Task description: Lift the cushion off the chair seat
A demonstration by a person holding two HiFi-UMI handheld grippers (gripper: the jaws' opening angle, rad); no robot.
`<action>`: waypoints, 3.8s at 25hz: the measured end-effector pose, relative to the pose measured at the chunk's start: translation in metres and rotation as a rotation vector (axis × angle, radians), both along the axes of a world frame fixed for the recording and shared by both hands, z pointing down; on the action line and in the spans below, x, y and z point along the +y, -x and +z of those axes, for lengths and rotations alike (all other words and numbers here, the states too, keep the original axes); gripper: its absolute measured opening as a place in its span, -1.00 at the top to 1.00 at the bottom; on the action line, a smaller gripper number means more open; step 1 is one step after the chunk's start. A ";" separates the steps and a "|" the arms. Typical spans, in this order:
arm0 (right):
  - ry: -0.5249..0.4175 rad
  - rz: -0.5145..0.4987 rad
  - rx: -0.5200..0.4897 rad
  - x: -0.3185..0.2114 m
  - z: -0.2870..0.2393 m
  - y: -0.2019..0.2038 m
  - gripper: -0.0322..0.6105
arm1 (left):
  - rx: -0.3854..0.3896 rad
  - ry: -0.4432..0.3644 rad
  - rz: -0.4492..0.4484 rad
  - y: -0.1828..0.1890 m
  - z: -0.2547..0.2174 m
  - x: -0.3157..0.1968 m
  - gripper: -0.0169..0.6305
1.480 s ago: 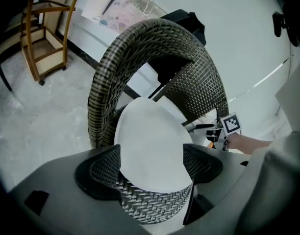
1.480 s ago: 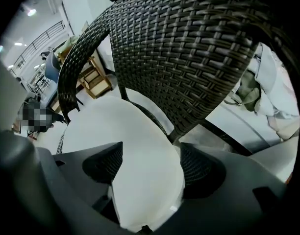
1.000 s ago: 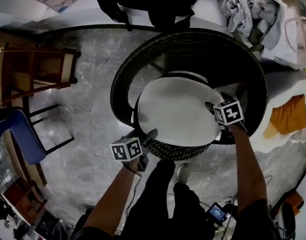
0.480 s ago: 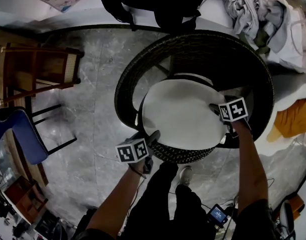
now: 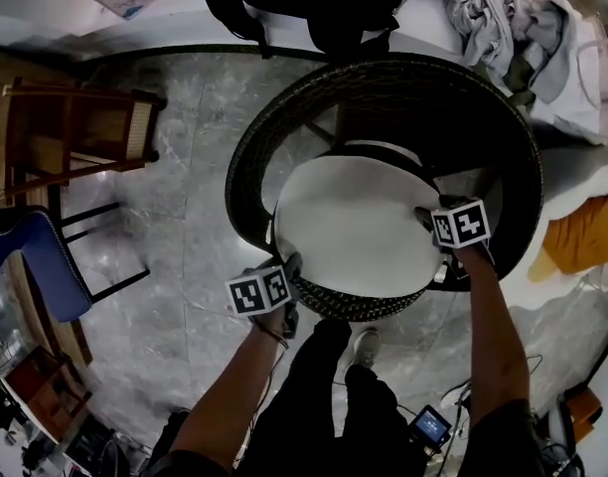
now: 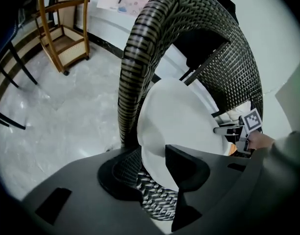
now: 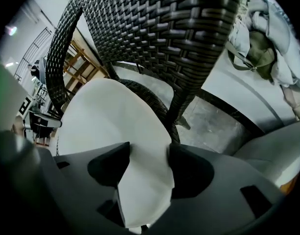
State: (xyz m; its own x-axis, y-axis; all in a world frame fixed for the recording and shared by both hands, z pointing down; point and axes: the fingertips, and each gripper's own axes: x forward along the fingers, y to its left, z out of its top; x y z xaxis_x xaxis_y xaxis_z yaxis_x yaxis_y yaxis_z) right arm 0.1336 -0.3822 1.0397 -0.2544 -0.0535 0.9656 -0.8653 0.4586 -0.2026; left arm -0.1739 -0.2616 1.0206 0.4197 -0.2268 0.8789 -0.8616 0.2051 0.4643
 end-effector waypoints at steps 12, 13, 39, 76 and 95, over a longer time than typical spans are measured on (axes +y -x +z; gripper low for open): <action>-0.071 0.010 -0.018 0.003 -0.024 -0.001 0.71 | 0.002 -0.038 -0.022 0.007 -0.005 0.003 0.73; -0.074 0.011 -0.022 0.004 -0.025 0.000 0.72 | 0.003 -0.043 -0.025 0.007 -0.006 0.003 0.76; -0.332 0.053 -0.077 0.000 -0.193 -0.004 0.75 | -0.018 -0.250 -0.038 0.005 -0.153 -0.014 0.83; -0.783 0.081 -0.127 0.009 -0.506 -0.039 0.75 | -0.086 -0.702 -0.014 -0.020 -0.454 -0.043 0.84; -0.951 0.086 -0.176 0.039 -0.622 -0.041 0.75 | -0.115 -0.868 -0.019 -0.020 -0.567 -0.024 0.84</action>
